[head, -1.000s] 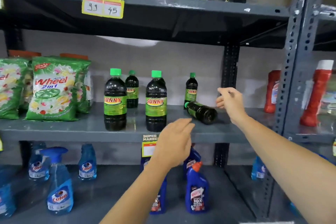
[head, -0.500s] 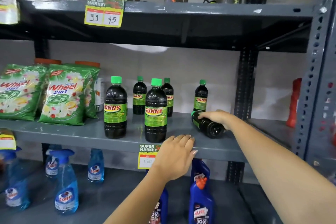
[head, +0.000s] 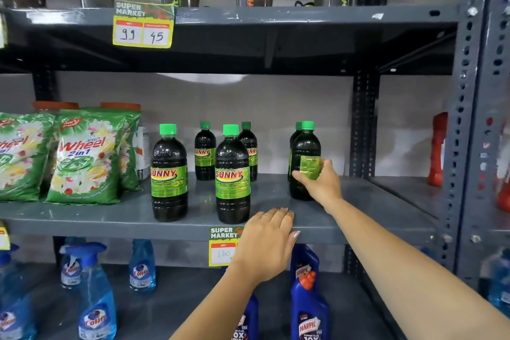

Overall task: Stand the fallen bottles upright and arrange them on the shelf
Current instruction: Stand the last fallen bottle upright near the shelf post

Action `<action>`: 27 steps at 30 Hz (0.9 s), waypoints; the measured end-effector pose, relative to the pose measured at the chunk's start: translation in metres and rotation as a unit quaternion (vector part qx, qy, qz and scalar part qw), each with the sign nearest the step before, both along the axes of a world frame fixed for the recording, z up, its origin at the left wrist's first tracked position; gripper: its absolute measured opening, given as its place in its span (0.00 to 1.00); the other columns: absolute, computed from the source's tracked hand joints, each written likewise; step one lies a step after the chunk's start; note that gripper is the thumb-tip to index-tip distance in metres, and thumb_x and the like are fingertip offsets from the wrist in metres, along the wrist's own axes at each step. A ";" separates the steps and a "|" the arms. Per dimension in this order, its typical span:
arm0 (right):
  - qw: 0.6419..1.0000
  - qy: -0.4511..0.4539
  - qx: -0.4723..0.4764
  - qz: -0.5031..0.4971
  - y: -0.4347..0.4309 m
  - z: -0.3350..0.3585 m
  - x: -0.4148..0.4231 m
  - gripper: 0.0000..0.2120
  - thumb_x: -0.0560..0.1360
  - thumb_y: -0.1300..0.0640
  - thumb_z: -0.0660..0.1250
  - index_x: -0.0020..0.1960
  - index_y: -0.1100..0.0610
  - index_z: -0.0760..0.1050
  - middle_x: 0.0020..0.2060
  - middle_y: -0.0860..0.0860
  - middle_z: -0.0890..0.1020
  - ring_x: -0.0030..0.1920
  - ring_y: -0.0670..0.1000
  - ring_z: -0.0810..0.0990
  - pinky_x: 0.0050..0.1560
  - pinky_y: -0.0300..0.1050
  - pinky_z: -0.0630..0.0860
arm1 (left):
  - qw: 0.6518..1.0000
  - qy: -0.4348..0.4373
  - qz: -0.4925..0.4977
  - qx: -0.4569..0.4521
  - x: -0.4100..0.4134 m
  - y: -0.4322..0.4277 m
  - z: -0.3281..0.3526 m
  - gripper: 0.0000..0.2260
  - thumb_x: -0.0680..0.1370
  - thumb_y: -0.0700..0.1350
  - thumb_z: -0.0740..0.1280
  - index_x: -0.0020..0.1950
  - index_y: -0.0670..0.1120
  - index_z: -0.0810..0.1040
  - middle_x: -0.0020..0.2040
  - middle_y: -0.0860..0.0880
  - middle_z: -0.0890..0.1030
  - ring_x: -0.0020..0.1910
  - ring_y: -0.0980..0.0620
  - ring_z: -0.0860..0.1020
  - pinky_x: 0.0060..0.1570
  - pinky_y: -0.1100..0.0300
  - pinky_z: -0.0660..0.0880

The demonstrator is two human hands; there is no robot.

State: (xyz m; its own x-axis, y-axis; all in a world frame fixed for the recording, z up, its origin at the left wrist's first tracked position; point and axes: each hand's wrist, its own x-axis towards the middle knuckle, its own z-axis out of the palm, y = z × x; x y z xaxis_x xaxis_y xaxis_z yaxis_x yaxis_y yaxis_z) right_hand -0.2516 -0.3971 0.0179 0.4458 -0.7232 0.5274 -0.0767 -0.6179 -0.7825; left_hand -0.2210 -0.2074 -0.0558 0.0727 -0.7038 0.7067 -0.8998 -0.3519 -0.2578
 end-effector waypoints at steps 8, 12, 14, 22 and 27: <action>0.998 -0.006 0.024 0.061 0.002 -0.003 0.000 0.33 0.65 0.46 0.79 0.61 0.53 0.64 0.52 0.48 0.78 0.52 0.50 0.78 0.50 0.44 0.73 | 1.000 0.002 0.001 -0.003 -0.001 0.001 0.000 0.20 0.80 0.52 0.54 0.63 0.43 0.77 0.60 0.46 0.81 0.58 0.47 0.79 0.56 0.55 0.75; 0.991 -0.013 0.060 0.115 0.000 -0.003 0.001 0.31 0.69 0.53 0.76 0.66 0.50 0.65 0.55 0.48 0.79 0.57 0.51 0.77 0.54 0.46 0.73 | 1.000 0.006 0.000 -0.002 -0.001 0.002 -0.001 0.20 0.80 0.52 0.54 0.64 0.43 0.76 0.61 0.46 0.80 0.59 0.47 0.79 0.57 0.54 0.75; 0.991 -0.013 0.070 0.115 -0.001 -0.003 -0.001 0.30 0.69 0.59 0.75 0.66 0.51 0.66 0.56 0.49 0.79 0.57 0.52 0.78 0.54 0.46 0.73 | 1.000 0.007 -0.001 -0.004 -0.001 0.002 0.000 0.20 0.80 0.52 0.54 0.63 0.43 0.76 0.61 0.46 0.81 0.58 0.47 0.79 0.57 0.54 0.75; 0.999 0.034 -0.007 0.037 0.003 -0.003 0.000 0.40 0.64 0.47 0.80 0.68 0.53 0.62 0.54 0.46 0.73 0.54 0.50 0.74 0.52 0.46 0.71 | 1.000 0.012 -0.002 -0.005 -0.002 0.003 0.001 0.20 0.80 0.52 0.55 0.63 0.44 0.77 0.61 0.46 0.81 0.58 0.47 0.79 0.57 0.55 0.75; 0.989 0.026 0.086 0.119 -0.003 -0.004 0.001 0.33 0.70 0.61 0.75 0.70 0.53 0.65 0.61 0.52 0.78 0.56 0.51 0.76 0.55 0.44 0.72 | 1.000 0.011 0.002 -0.006 -0.002 0.003 0.001 0.20 0.80 0.52 0.55 0.63 0.44 0.77 0.61 0.46 0.81 0.58 0.48 0.79 0.57 0.55 0.75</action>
